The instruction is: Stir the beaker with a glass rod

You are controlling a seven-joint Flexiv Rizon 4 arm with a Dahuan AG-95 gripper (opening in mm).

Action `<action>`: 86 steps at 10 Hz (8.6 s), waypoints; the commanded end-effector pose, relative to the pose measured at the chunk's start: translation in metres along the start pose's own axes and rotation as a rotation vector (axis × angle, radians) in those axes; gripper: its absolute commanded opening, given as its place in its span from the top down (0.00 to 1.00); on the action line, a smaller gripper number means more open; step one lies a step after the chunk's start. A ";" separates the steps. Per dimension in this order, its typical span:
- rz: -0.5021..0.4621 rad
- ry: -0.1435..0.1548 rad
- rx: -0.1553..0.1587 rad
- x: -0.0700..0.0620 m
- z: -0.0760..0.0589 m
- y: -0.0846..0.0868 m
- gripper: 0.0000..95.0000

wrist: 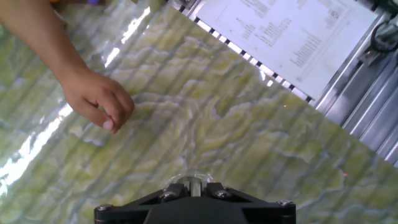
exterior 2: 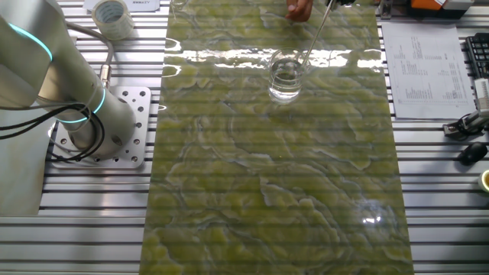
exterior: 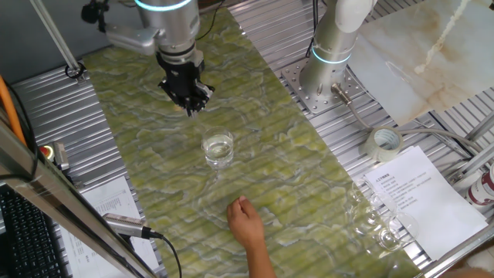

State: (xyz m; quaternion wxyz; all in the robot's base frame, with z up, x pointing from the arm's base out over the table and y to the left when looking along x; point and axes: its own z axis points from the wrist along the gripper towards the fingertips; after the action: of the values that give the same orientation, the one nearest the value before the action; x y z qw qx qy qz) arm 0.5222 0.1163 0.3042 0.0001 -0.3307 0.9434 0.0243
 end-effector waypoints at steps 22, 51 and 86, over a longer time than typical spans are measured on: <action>-0.006 -0.032 -0.032 -0.001 0.000 0.000 1.00; 0.045 0.002 -0.029 -0.001 0.001 0.000 1.00; -0.358 0.006 0.001 -0.009 0.011 0.005 1.00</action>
State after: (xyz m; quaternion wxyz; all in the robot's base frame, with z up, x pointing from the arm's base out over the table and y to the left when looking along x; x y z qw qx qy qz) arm 0.5257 0.1266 0.2934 0.0015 -0.4940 0.8692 0.0234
